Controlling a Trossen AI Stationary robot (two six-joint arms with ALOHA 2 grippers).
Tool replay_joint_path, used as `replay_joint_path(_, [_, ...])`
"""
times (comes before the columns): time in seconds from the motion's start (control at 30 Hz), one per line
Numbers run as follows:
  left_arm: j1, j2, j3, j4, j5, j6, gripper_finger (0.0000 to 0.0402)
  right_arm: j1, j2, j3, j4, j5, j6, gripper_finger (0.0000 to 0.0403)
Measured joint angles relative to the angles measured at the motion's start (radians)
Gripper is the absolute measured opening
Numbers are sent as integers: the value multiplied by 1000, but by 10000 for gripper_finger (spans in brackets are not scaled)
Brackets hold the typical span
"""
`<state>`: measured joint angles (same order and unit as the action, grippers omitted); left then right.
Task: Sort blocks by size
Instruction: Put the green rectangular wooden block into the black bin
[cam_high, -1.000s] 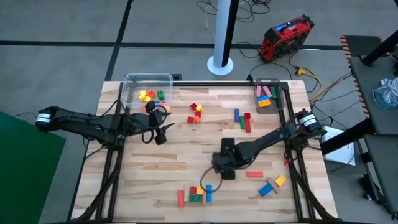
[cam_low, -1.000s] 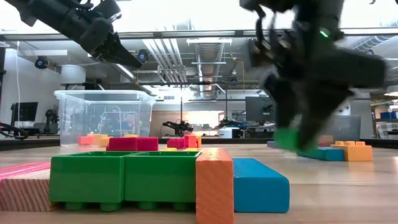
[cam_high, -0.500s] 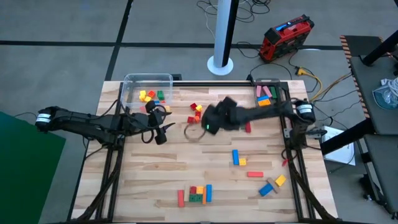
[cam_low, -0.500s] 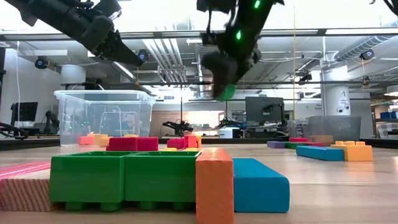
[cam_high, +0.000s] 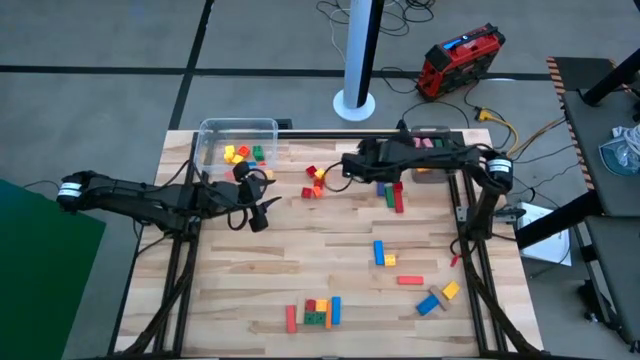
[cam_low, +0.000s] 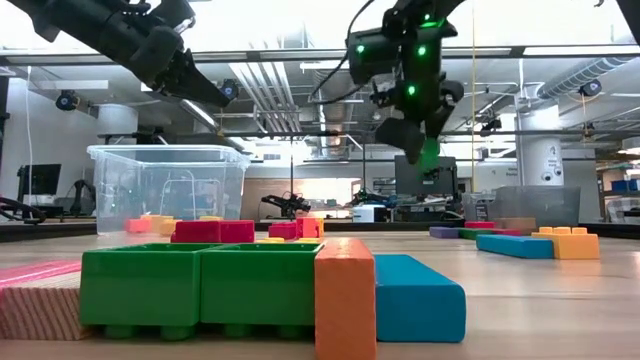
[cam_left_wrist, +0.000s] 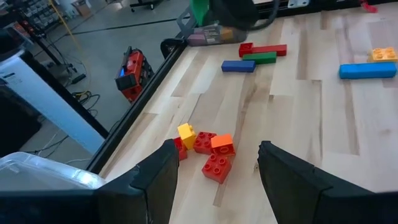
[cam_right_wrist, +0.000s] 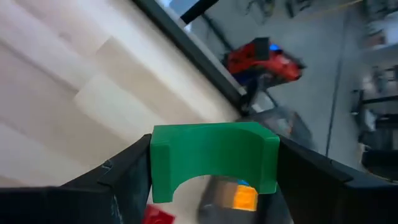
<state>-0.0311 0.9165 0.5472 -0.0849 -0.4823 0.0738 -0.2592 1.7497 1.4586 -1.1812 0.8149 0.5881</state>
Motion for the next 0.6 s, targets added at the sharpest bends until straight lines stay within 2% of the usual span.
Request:
replay_joint_path(0.07, [0, 0, 0, 0, -6, 1, 197, -12, -16, 0, -67, 71, 56, 282])
replay_joint_path(0.13, [0, 0, 0, -1, -7, 1, 197, -43, -25, 0, -210, 150, 205, 279])
replay_joint_path(0.2, [0, 0, 0, -3, -7, -1, 197, -93, -28, -2, -389, 160, 421, 278])
replay_joint_path(0.23, [0, 0, 0, -4, -7, -1, 197, -125, -31, -15, -397, 148, 496, 278])
replay_joint_path(0.37, [0, 0, 0, -4, -7, -3, 197, -250, -49, -96, -255, 48, 408, 280])
replay_joint_path(0.53, [0, 0, 0, -4, -7, -17, 197, -427, -31, -154, -230, 10, 412, 318])
replay_joint_path(0.6, [0, 1, 0, -5, -7, -26, 197, -467, -32, -171, -206, 0, 360, 334])
